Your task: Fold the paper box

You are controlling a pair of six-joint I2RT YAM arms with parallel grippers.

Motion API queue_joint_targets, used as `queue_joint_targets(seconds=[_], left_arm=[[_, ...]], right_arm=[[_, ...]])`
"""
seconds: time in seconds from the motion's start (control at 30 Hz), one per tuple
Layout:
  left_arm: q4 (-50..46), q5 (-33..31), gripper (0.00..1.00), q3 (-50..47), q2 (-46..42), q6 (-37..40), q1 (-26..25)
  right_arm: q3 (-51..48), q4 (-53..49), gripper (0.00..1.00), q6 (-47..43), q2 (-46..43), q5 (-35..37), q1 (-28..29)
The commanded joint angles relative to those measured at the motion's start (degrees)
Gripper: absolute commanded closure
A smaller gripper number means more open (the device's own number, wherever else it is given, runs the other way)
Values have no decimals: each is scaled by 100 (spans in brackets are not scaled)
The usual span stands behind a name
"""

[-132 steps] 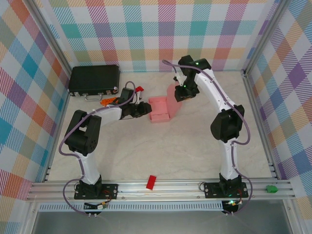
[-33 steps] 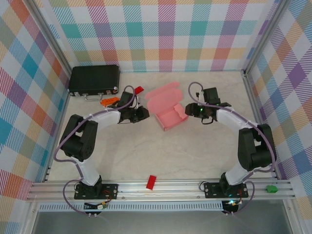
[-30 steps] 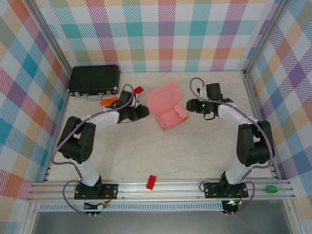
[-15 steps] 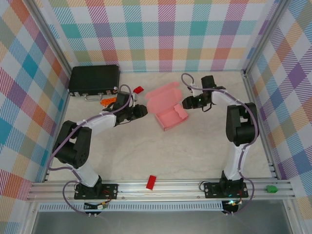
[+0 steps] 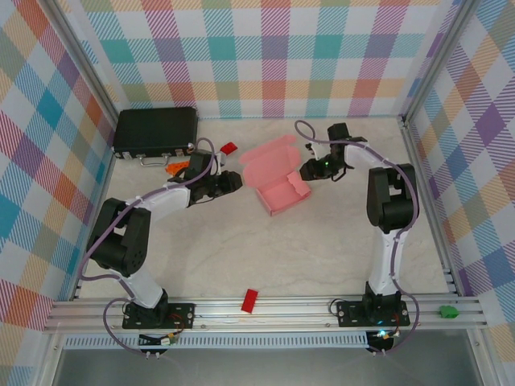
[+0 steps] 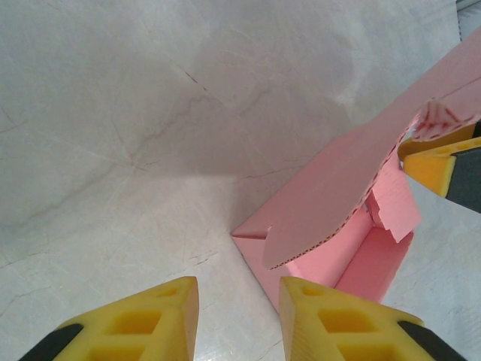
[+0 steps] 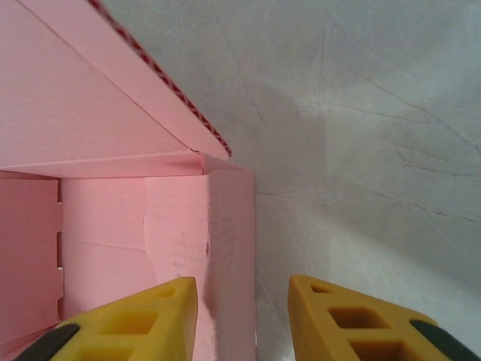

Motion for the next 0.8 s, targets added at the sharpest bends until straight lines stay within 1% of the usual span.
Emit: queue_joint_targets(seconds=[0.0, 0.13, 0.27, 0.47, 0.77], left_arm=[[125, 216, 67, 218, 135, 94, 85], [135, 258, 67, 222, 152, 85, 94], [138, 289, 67, 234, 175, 84, 105], [142, 347, 68, 214, 253, 73, 131], [219, 425, 69, 210, 323, 39, 149]], right_arm=[[219, -347, 65, -191, 146, 189, 135], [299, -390, 70, -205, 200, 300, 209], [292, -397, 78, -183, 196, 565, 268], [223, -444, 86, -238, 164, 981, 399], [-123, -307, 91, -266, -55, 1761, 590]])
